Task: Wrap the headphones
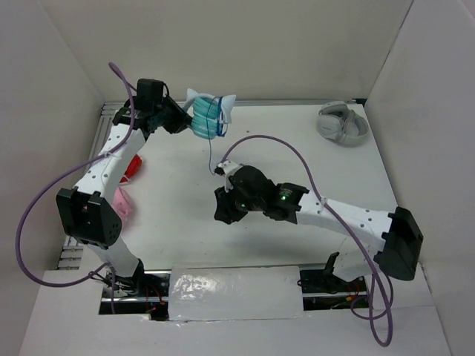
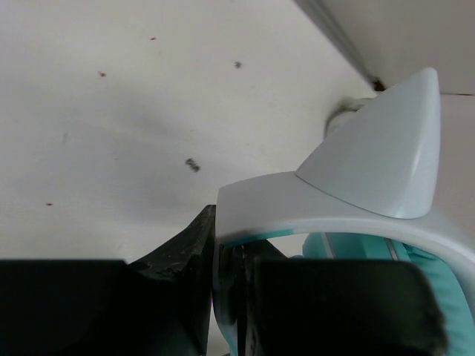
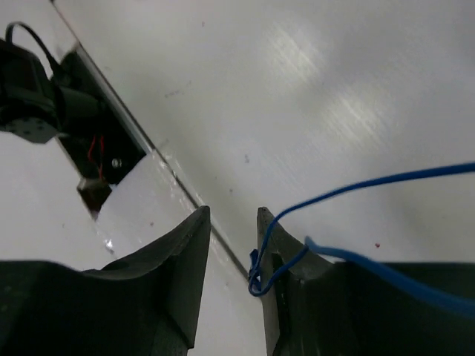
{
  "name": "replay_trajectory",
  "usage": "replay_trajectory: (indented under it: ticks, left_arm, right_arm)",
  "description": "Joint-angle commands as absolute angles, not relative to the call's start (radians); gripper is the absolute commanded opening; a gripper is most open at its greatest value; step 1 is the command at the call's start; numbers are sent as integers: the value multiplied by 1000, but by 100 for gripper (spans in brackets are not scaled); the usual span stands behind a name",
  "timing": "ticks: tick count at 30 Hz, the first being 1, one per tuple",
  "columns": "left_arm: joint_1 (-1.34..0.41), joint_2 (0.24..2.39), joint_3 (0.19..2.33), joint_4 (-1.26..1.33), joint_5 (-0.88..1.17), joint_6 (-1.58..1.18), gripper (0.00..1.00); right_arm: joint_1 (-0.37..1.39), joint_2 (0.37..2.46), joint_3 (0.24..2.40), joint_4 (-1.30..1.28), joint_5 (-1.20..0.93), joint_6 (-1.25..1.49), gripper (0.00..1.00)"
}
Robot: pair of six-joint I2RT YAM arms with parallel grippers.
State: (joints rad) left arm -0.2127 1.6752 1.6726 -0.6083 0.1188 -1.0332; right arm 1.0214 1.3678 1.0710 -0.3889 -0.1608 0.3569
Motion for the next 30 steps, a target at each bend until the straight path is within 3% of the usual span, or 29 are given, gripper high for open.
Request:
replay_trajectory:
  ticks: [1, 3, 9, 14, 17, 18, 22, 26, 30]
  left_arm:
    - [-221, 1611, 1686, -453, 195, -1133, 0]
    - [-225, 1605, 1698, -439, 204, -1160, 0]
    - [-235, 1577, 1724, -422, 164, -1177, 0]
    - [-235, 1534, 1738, -394, 144, -1158, 0]
    - [-235, 1528, 1784, -405, 137, -1135, 0]
    - [-235, 1528, 1798, -411, 133, -1134, 0]
    - [-233, 1503, 1818, -400, 130, -1118, 0]
    - [-227, 1483, 1828, -393, 120, -1100, 0]
    - [-222, 1476, 1845, -393, 127, -1089, 0]
  right_arm:
    - [1078, 1301, 1030, -155, 68, 480, 41]
    - [1089, 1284, 1022, -149, 147, 531, 54]
    - [1086, 1223, 976, -206, 360, 733, 71]
    - [1028, 1238, 920, -193, 234, 746, 69]
    - [997, 1343, 959, -271, 39, 568, 73]
    - [997, 1376, 982, -317, 6, 504, 80]
    - [1005, 1456, 1020, -408, 8, 419, 86]
    - [1043, 1373, 924, -307, 93, 388, 100]
    - [1095, 1260, 815, -249, 242, 318, 100]
